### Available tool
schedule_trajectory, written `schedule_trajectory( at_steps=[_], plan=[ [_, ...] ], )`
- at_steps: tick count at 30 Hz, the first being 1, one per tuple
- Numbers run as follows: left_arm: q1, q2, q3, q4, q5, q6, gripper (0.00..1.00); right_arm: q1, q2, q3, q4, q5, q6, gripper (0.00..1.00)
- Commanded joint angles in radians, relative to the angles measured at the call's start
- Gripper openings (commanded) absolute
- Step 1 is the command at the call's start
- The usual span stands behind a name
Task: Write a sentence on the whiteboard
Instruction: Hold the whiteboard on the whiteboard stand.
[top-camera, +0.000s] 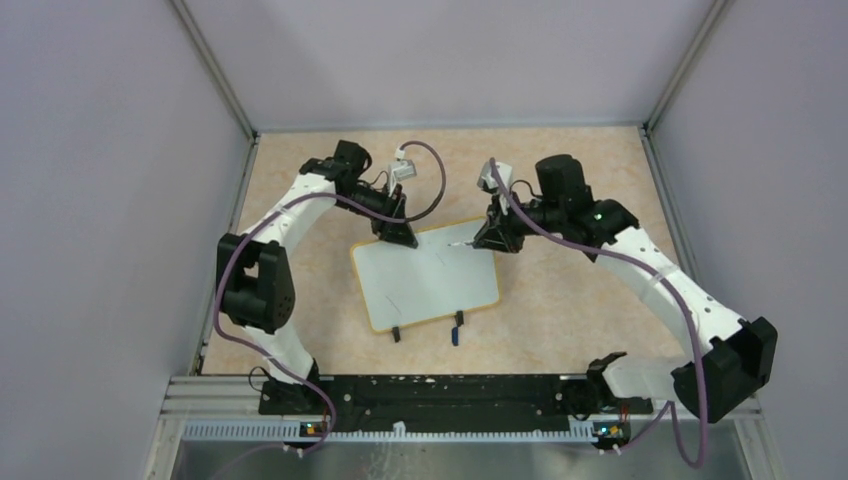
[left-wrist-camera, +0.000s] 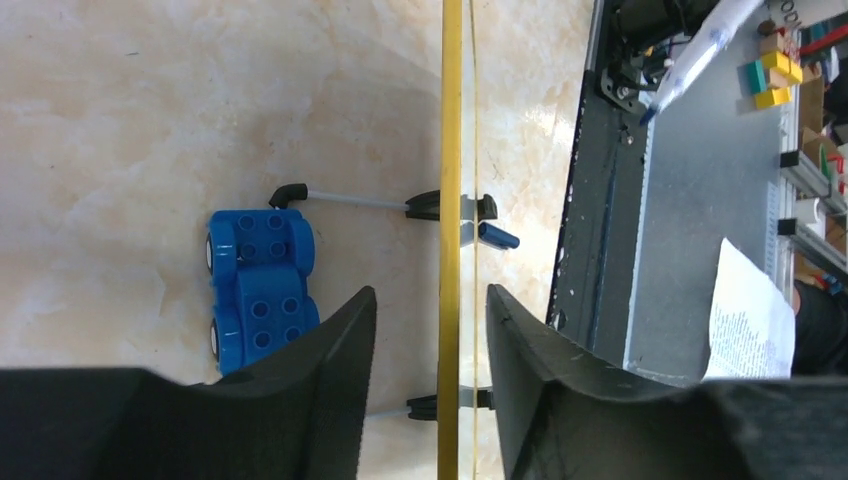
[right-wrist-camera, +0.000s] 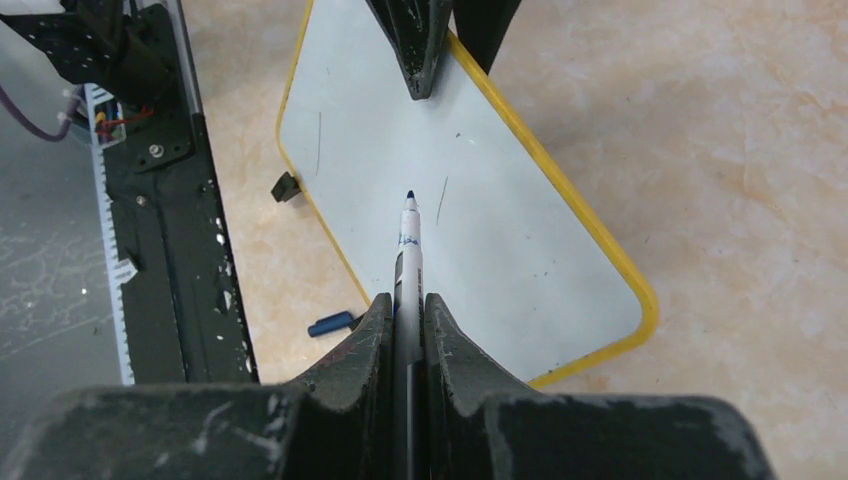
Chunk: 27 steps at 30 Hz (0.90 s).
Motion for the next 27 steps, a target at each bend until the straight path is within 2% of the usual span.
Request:
schedule_trajectory(
  at_steps=[1, 7, 13, 21, 27],
  plan=[
    [0.059, -0.114, -0.034, 0.079, 0.033, -0.075, 0.53, 0.143, -0.024, 0.021, 0.078, 0.183, 0.020, 0.00],
    [0.199, -0.270, -0.167, 0.216, 0.104, -0.181, 0.62, 0.290, -0.003, 0.074, 0.115, 0.358, 0.025, 0.00],
    [0.227, -0.313, -0.222, 0.125, 0.082, -0.103, 0.64, 0.438, 0.058, 0.100, 0.144, 0.502, -0.006, 0.00],
    [0.237, -0.302, -0.267, 0.142, 0.092, -0.129, 0.53, 0.652, 0.146, 0.112, 0.229, 0.793, -0.090, 0.00],
    [0.238, -0.302, -0.288, 0.161, 0.105, -0.141, 0.34, 0.669, 0.158, 0.106, 0.286, 0.817, -0.068, 0.00]
  ],
)
